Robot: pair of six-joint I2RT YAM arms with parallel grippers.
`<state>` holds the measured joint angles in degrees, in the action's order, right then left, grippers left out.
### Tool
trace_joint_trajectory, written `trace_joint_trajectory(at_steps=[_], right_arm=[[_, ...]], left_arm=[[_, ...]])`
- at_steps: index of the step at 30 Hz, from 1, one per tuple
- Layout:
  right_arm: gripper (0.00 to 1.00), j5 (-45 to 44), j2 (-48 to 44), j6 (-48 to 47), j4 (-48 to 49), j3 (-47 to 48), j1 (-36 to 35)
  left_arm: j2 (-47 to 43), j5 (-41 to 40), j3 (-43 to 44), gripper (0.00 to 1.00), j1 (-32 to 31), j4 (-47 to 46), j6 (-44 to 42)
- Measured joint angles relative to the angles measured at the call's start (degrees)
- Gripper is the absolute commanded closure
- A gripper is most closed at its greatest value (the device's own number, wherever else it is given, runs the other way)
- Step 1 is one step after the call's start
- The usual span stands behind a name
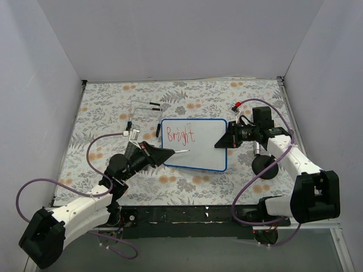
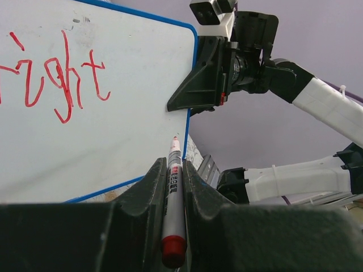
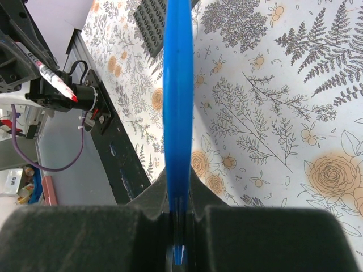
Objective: Write a sentence on the whiteboard
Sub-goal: Write with the whiteboard marker without the cap on the whiteboard.
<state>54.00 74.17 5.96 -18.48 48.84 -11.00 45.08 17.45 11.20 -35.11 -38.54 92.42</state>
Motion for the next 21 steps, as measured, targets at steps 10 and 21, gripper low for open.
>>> trace_joint_trajectory(at_steps=[10, 21], right_arm=[[0.99, 0.2, 0.0, 0.2, 0.2, 0.0, 0.0], [0.99, 0.2, 0.0, 0.5, 0.3, 0.0, 0.0]], left_arm=[[15.5, -5.5, 8.9, 1.0, -4.8, -5.4, -1.6], [31.3, -11.9, 20.9, 1.0, -6.6, -8.5, -2.2]])
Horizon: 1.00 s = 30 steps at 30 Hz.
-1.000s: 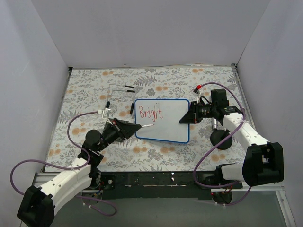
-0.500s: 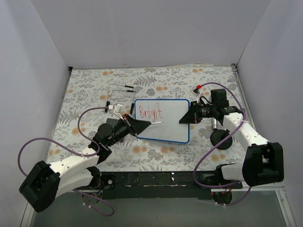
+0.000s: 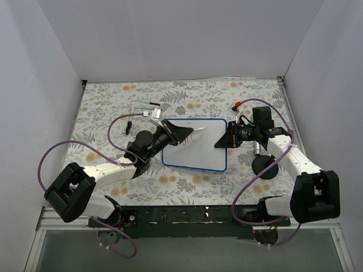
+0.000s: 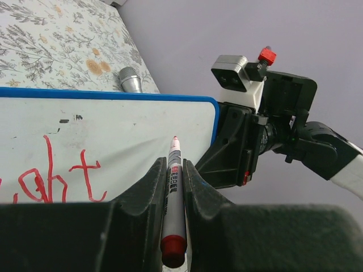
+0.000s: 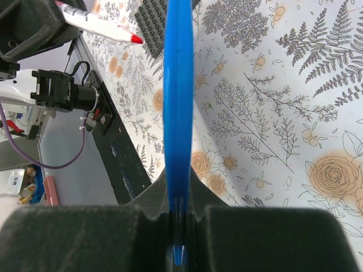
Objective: Write a sentence on the whiteboard
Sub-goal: Write with the whiteboard marker without the cap on the whiteboard.
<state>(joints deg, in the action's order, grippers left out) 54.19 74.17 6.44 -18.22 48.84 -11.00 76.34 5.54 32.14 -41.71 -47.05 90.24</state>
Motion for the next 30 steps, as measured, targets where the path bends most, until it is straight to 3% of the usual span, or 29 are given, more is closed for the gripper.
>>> trace_joint_trajectory(at_steps=[30], right_arm=[[0.99, -0.1, 0.0, 0.9, 0.2, 0.0, 0.0]], left_arm=[[2.0, -3.3, 3.4, 1.0, -0.2, 6.6, -1.8]])
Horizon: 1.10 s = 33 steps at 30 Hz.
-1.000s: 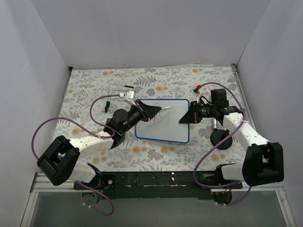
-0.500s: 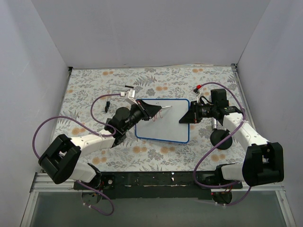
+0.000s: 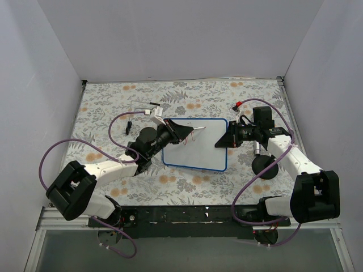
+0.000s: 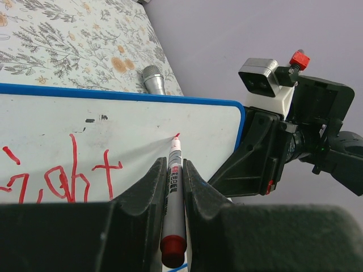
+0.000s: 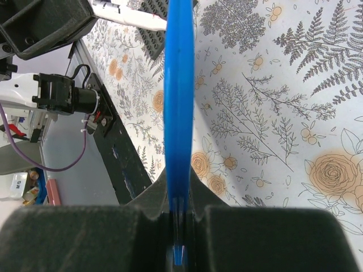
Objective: Write a sentence on the whiteboard
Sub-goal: Write with the whiteboard marker without the cap on the whiteboard.
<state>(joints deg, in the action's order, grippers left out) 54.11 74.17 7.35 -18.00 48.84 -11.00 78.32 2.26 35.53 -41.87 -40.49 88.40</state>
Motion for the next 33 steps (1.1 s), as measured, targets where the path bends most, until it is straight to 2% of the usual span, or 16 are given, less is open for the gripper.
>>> trace_joint_trajectory(at_steps=[19, 33], right_arm=[[0.99, -0.1, 0.0, 0.2, 0.1, -0.2, 0.0], [0.99, -0.1, -0.3, 0.4, 0.6, -0.9, 0.1]], left_arm=[[-3.1, 0.4, -1.3, 1.0, 0.0, 5.5, -0.7], [-3.9, 6.0, -1.4, 1.0, 0.0, 9.9, -0.7]])
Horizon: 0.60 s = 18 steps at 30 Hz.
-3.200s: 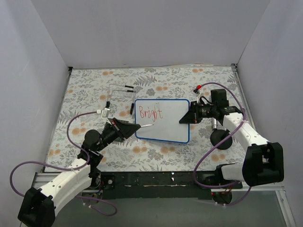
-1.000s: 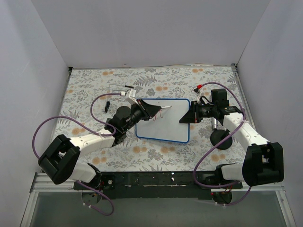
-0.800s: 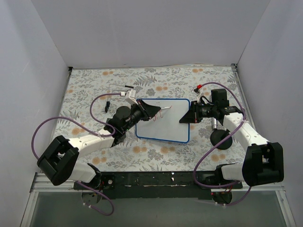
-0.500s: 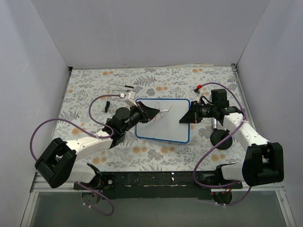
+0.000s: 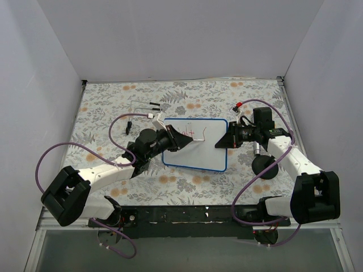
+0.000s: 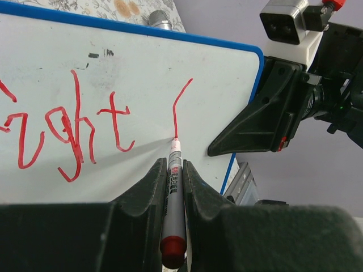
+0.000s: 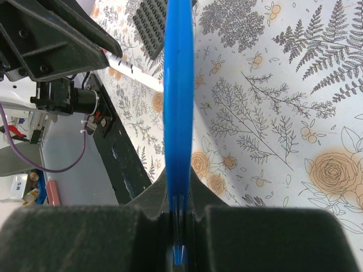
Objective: Write a sentence on the whiteboard
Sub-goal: Write with the whiteboard marker without the cap on the whiteboard.
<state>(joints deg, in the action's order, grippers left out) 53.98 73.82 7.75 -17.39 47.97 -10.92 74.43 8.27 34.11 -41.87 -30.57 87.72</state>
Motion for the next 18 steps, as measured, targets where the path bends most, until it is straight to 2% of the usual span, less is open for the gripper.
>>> trace_joint_trajectory(at_steps=[18], right_arm=[[0.99, -0.2, -0.4, 0.0, 0.0, -0.1, 0.0]], left_arm=[[-0.9, 5.4, 0.0, 1.0, 0.0, 6.7, 0.3]])
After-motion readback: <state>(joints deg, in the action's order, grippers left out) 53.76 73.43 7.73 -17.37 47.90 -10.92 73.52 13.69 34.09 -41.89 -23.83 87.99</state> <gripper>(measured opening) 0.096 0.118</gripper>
